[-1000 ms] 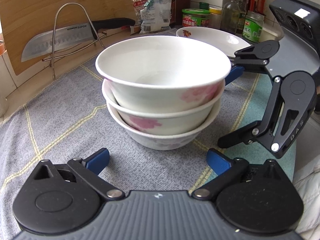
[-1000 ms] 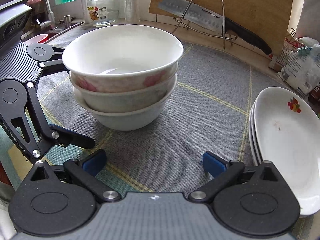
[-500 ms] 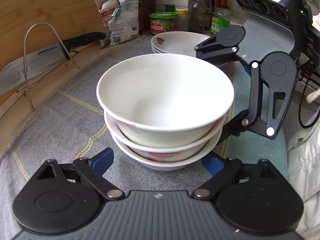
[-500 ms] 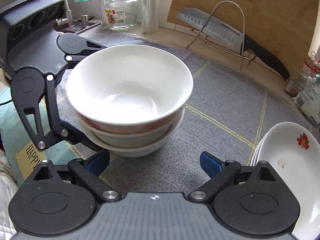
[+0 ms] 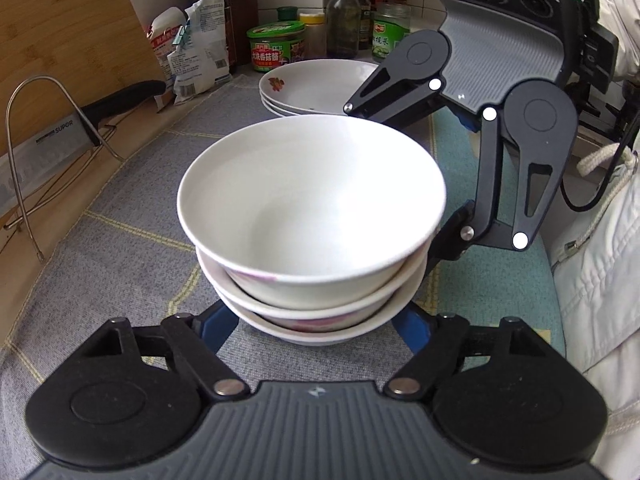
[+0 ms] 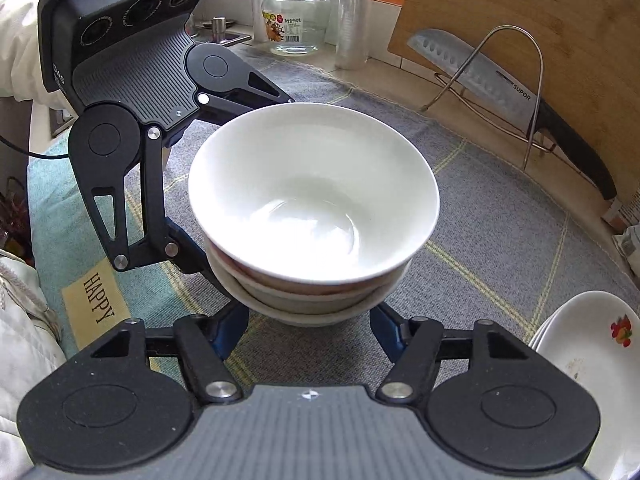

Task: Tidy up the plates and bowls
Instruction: 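Lift the bowl stack with both grippers and carry it over the plate stack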

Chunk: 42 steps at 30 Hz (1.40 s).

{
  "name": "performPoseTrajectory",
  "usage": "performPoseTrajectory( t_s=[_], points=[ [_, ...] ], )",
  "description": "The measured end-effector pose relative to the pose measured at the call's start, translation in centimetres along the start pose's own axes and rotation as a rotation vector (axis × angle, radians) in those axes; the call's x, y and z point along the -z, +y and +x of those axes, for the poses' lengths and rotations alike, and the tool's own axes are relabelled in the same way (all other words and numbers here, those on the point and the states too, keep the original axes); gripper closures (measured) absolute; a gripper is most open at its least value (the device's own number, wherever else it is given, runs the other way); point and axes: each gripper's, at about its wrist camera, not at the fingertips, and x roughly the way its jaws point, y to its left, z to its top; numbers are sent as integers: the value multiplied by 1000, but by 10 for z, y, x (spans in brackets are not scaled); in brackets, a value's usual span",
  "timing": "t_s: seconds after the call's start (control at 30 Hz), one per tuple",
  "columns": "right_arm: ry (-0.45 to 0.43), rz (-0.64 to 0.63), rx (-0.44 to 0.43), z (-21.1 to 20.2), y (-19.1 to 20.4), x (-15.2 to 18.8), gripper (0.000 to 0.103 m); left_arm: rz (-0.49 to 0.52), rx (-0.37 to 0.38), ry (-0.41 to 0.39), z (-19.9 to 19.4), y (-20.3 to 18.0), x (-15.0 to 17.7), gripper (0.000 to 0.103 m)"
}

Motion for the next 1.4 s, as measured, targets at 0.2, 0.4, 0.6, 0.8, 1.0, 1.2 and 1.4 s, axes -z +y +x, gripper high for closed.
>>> performPoseTrajectory(
  t_s=[0.2,0.4,0.6,0.8,1.0,1.2,1.4],
  points=[
    [15,-24,-16,0,-3,-1,31,33,17,20,-2,2,-4,21],
    [37,-34,-43,3,-9,-6,31,41,46,25,-2,6,-5,21],
    [61,-34,-62,5,-13,-11,30,43,53,22,-3,9,-5,19],
    [71,-42,-60,8,-11,-14,26,47,49,20,-1,8,-5,17],
    [65,-31,-64,13,-13,-15,21,43,67,23,0,11,-7,16],
    [67,-56,-63,15,-13,-18,19,36,81,21,2,13,-5,15],
    [72,-85,-54,14,-10,-19,17,64,87,26,4,13,-7,12]
  ],
)
